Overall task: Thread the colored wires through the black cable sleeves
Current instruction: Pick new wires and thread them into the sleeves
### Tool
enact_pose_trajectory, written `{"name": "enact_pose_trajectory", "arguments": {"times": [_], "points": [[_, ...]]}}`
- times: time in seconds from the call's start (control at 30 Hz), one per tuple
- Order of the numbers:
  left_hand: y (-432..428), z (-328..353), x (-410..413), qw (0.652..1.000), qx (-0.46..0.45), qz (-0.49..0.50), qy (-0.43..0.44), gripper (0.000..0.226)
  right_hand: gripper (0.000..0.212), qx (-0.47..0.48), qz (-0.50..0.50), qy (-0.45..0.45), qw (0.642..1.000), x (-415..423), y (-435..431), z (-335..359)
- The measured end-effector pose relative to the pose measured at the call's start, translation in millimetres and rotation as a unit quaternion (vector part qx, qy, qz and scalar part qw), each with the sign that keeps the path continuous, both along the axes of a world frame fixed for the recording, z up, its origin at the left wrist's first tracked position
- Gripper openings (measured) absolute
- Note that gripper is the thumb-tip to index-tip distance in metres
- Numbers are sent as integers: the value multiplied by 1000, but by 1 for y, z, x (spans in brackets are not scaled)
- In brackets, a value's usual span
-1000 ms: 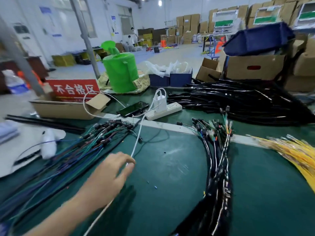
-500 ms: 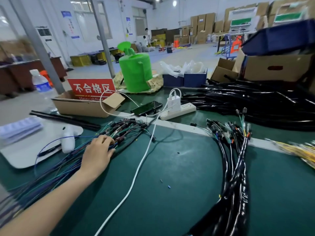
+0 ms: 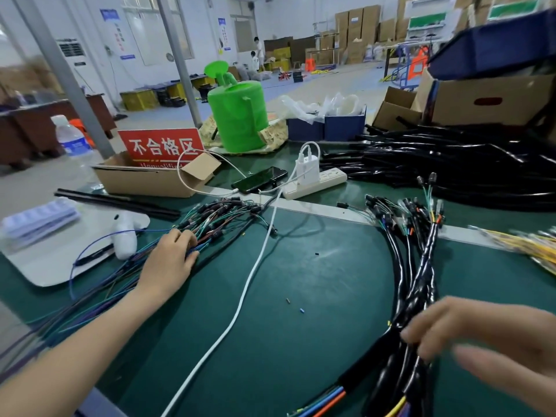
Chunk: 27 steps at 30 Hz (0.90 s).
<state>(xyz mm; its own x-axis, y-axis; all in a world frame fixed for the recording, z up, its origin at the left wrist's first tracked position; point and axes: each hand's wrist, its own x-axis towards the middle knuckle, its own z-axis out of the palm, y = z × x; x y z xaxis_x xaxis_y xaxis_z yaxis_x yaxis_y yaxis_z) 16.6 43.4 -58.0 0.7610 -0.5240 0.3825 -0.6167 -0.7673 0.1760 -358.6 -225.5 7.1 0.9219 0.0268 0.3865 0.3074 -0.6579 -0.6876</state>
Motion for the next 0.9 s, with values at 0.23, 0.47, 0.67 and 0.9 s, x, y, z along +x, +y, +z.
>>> {"name": "enact_pose_trajectory", "arguments": {"times": [0.23,0.47,0.67,0.9], "points": [[10,10,18,998,26,-31,49,20,18,85,-186,64,977,11,-24,-51],[11,44,35,1000,-16,0,15,2,17,98,-198,74,972,11,-29,-61],[4,63,35,989,48,28,135,15,19,115,-188,69,973,13,-30,-57],[-10,119,48,997,24,72,-4,22,16,105,-175,81,976,11,-29,-56]]}}
